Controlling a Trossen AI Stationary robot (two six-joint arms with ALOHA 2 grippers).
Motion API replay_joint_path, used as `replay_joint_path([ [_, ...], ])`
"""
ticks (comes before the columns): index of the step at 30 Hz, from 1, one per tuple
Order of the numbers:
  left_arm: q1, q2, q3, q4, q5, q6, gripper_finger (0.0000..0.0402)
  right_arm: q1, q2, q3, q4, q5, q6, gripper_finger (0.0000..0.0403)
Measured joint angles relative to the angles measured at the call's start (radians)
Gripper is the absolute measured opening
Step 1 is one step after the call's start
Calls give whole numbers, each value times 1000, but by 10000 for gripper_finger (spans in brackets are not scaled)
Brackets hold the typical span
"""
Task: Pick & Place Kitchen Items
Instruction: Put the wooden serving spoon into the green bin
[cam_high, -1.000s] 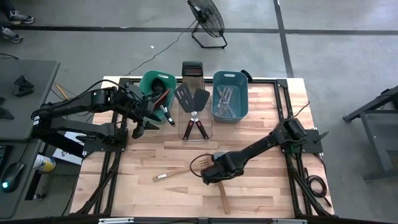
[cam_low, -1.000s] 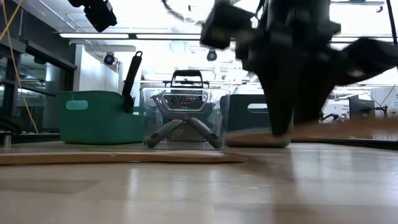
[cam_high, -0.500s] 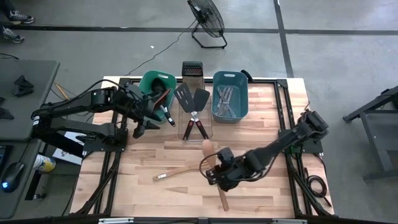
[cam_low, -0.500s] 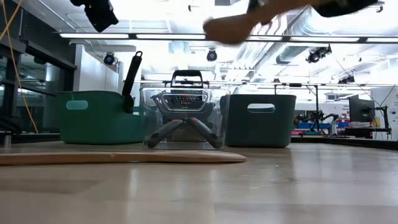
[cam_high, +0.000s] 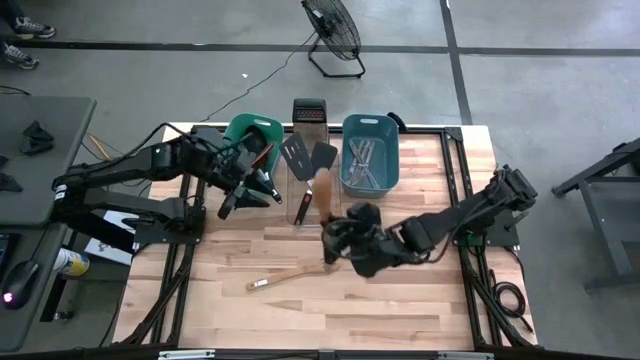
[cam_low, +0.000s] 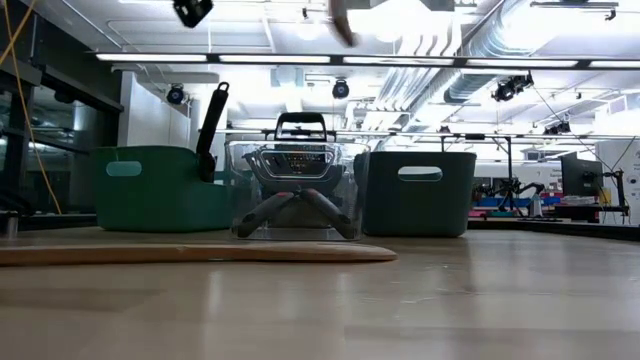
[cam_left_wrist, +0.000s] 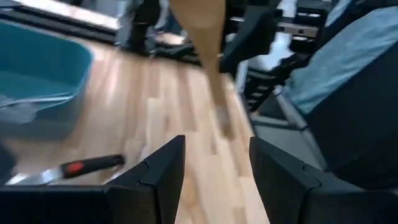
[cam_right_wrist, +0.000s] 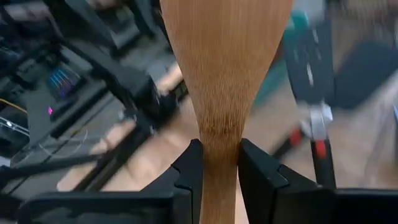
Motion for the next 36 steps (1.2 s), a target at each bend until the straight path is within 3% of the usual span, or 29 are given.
replay_joint_path([
  [3,-3,24,0,76,51,-13,177,-38,-6,0,160,18,-211,70],
  [7,-36,65,0,167,55,-45,178,-96,-11,0,355,-52,-445,70],
  [12,-68,123,0,238,54,-80,212,-154,-11,0,490,-122,-604,70],
  [17,-72,177,0,279,32,-158,278,-180,-11,0,514,-194,-647,70],
  [21,-71,203,0,278,-16,-163,307,-180,-11,0,514,-233,-648,70],
  [36,-71,210,0,283,-21,-183,299,-217,-11,0,525,-268,-623,70],
])
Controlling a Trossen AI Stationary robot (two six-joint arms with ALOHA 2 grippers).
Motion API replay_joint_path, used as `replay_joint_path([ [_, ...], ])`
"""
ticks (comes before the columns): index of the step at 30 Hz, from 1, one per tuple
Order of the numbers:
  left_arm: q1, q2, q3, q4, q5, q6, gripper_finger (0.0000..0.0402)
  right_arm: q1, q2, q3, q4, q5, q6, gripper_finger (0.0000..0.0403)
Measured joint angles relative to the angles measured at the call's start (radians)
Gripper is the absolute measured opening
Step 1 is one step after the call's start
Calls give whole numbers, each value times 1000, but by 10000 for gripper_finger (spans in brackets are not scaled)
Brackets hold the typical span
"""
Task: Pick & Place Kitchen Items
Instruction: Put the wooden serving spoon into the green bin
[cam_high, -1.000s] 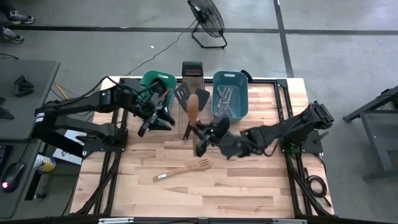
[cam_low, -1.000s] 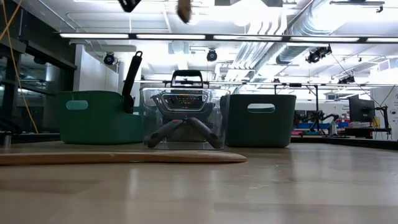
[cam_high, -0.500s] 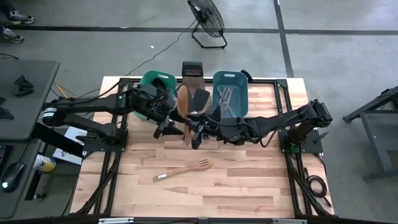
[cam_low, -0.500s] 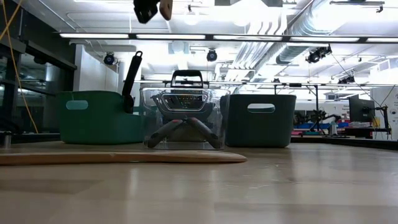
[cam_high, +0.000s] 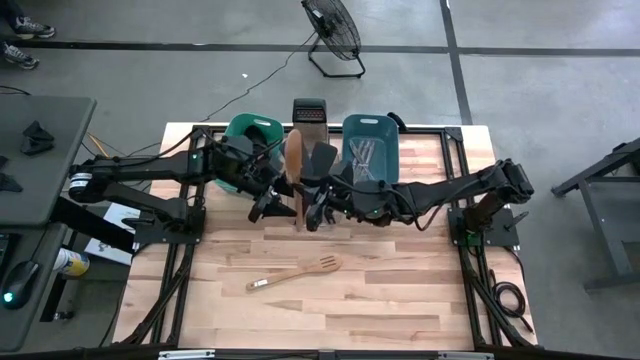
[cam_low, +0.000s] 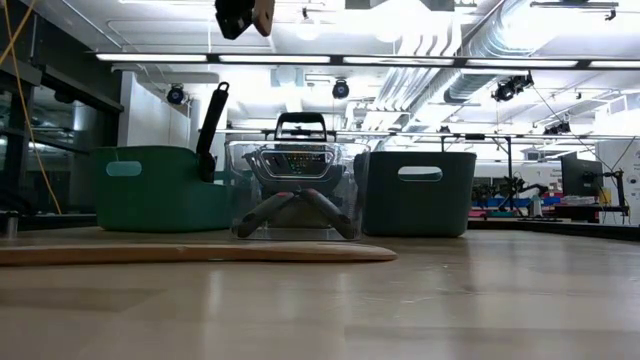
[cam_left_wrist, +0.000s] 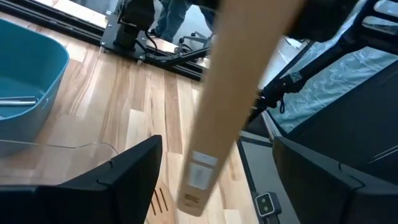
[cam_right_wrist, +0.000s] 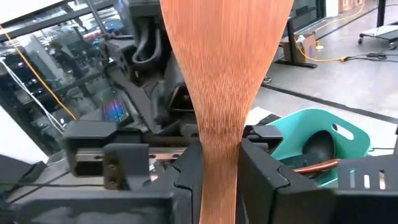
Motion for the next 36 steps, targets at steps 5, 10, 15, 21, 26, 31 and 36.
replay_joint_path([
  [5,0,8,0,36,0,-1,299,-15,0,0,14,-26,-1,70],
  [10,0,10,0,90,-1,-1,299,-25,1,0,24,-15,-5,70],
  [15,0,11,0,95,-2,-2,290,-28,2,0,27,-17,-5,70],
  [21,0,11,0,91,-28,-6,221,-29,2,0,25,-8,-6,70],
  [26,0,11,0,90,-35,-6,146,-29,2,0,23,-14,-5,70],
  [31,0,11,0,87,-40,5,91,-28,2,0,22,-15,1,70],
  [36,0,11,0,77,-39,27,89,-29,2,0,18,-21,-1,70],
])
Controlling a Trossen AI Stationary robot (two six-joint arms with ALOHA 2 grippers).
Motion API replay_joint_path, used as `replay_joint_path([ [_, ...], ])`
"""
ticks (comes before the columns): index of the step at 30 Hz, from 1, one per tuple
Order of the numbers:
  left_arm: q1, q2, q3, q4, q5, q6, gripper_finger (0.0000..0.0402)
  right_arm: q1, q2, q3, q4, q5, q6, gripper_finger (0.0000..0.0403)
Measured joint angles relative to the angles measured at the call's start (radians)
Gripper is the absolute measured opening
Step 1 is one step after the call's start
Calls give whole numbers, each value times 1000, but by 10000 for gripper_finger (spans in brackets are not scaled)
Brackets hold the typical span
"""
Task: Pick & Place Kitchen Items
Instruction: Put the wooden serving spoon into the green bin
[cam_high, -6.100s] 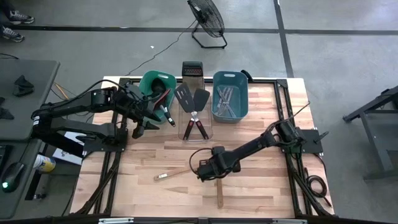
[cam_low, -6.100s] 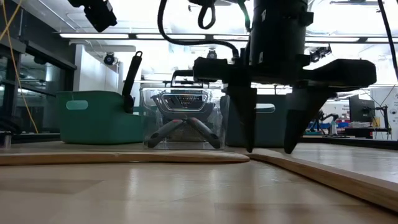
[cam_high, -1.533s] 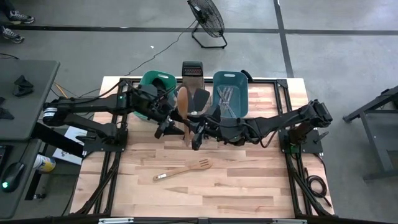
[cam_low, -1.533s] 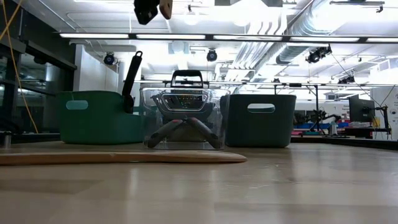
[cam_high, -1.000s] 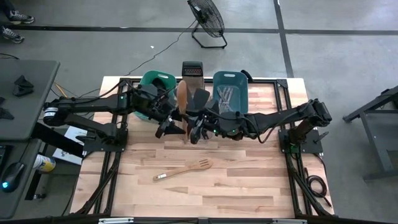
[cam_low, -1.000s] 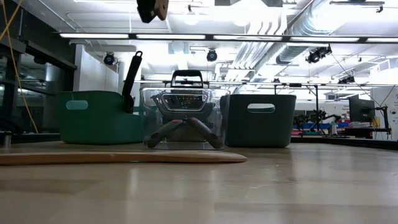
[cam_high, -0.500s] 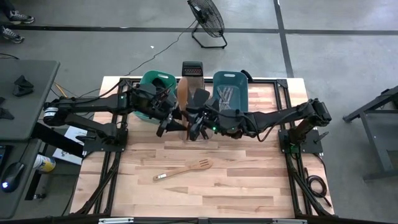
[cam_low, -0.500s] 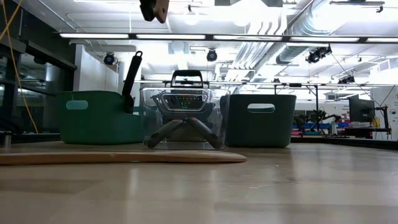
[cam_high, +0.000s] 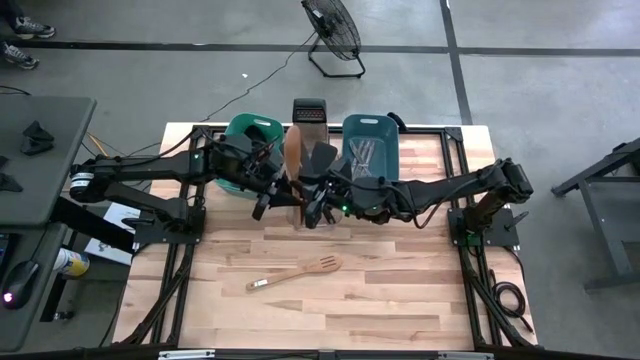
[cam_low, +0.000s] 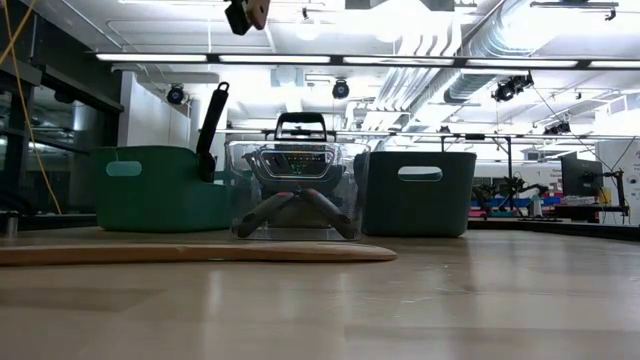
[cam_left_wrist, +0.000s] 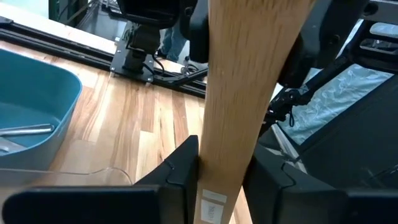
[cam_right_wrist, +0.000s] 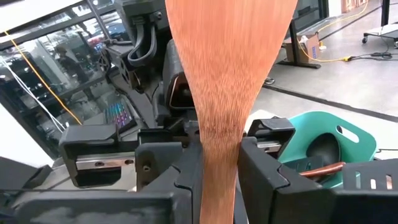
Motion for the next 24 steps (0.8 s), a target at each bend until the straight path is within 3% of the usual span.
replay_joint_path([
  [8,0,-1,0,-24,4,3,89,-1,2,0,-6,-28,1,70],
  [17,0,0,0,-34,11,-6,89,0,-16,0,-107,-48,67,233],
  [24,0,0,0,-48,-50,-1,89,12,-74,0,-265,-82,180,265],
])
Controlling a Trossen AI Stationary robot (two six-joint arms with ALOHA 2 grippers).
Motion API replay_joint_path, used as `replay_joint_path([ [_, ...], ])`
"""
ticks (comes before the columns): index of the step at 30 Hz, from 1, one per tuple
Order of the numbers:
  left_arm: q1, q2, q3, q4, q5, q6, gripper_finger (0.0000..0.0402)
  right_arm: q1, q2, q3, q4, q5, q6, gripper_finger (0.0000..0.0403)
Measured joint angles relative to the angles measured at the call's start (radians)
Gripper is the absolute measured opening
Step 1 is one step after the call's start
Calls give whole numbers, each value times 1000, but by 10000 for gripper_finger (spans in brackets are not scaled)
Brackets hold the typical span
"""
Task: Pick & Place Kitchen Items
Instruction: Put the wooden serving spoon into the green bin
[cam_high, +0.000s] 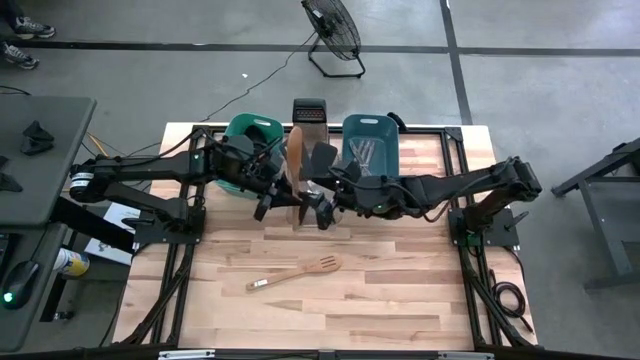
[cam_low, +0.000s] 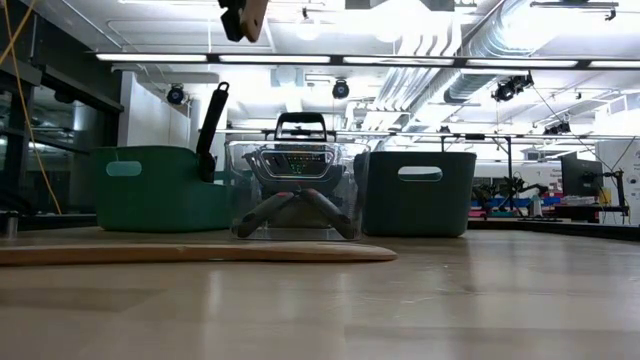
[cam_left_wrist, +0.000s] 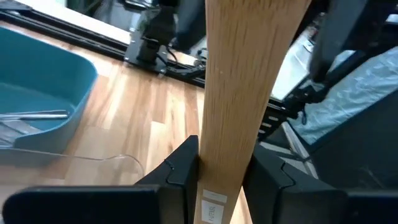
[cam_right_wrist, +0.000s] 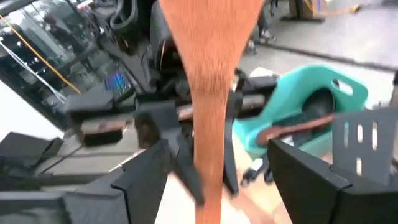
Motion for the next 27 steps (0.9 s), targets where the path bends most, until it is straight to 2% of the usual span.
replay_joint_path([
  [7,13,-8,0,-98,-110,0,89,41,-63,0,-188,0,109,267],
  [12,78,-28,1,-187,-132,-8,89,69,-100,0,-295,8,174,267],
  [19,204,-69,0,-298,-141,1,89,90,-116,0,-421,98,222,267],
  [27,375,-86,0,-402,-159,38,89,61,-116,0,-495,133,263,267],
])
